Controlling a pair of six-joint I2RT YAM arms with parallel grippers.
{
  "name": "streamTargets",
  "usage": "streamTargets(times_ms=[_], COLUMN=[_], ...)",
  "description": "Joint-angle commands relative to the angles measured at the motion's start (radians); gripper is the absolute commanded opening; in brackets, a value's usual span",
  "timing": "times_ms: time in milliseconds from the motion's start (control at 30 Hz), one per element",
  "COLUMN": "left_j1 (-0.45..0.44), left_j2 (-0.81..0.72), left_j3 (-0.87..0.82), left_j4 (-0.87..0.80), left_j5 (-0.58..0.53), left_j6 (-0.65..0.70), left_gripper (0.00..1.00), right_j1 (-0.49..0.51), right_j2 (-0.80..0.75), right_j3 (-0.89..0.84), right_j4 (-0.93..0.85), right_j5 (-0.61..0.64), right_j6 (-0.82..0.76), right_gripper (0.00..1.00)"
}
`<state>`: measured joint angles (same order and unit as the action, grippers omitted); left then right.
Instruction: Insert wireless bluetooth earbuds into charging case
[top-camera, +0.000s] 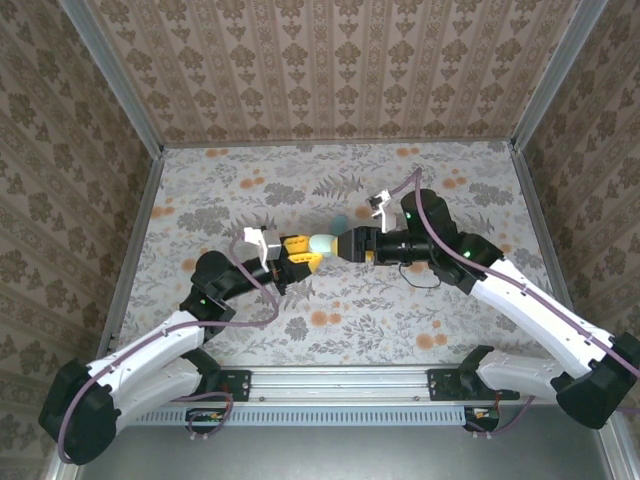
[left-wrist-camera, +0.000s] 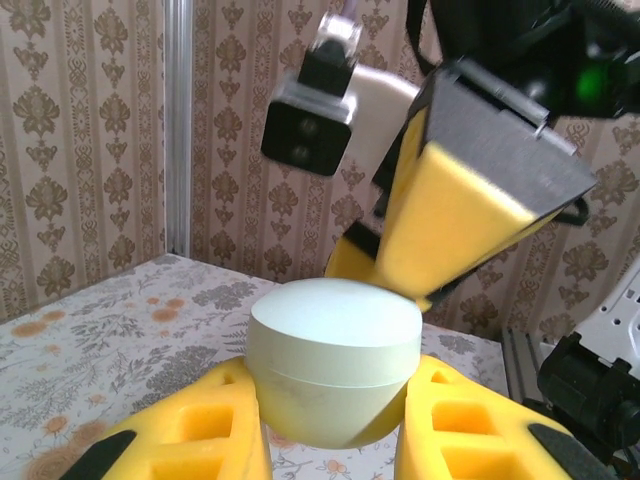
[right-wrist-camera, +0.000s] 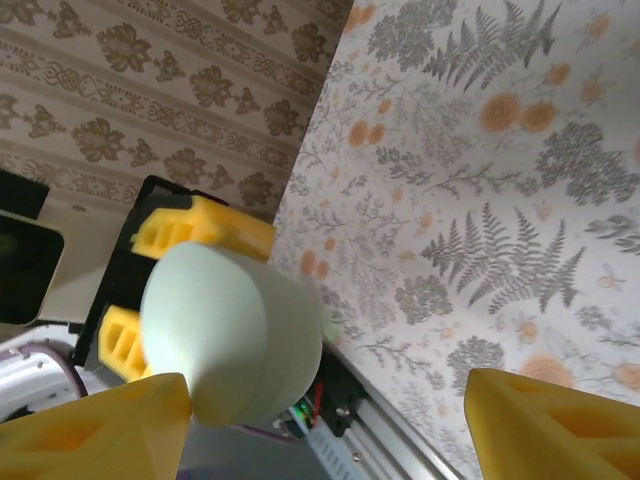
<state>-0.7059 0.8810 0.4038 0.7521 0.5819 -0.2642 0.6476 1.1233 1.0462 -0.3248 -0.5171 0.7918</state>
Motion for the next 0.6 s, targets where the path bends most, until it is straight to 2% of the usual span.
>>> streamTargets(times_ms=[0,367,467,567], left_j1=[-0.004,-0.004,-0.002,-0.002], left_j2=[-0.035,-0.024,-0.013,0.000], left_j3=[-0.010,-0.017,-0.016,-0.019], left_j4=[0.059,0.084,0.077,0.070], left_j5=[-0.014,-0.052,-0.078,-0.092], left_j6=[-0.030,-0.046,-0.051,-0.053], left_gripper=[0.00,0.00,0.00,0.00], right_j1=[-0.005,0.008,0.020,0.027], right_j2=[0.020,0.101,0.128,0.144], right_j3=[-0.052,-0.102,-0.102,-0.102], right_j4=[0.208,0.477,0.522,0.544], right_j5=[-0.081,-0.164,-0.187,-0.201], right_j6=[0.164,0.326,0.352,0.364], right_gripper=[0.74,0.71,0.64,0.51])
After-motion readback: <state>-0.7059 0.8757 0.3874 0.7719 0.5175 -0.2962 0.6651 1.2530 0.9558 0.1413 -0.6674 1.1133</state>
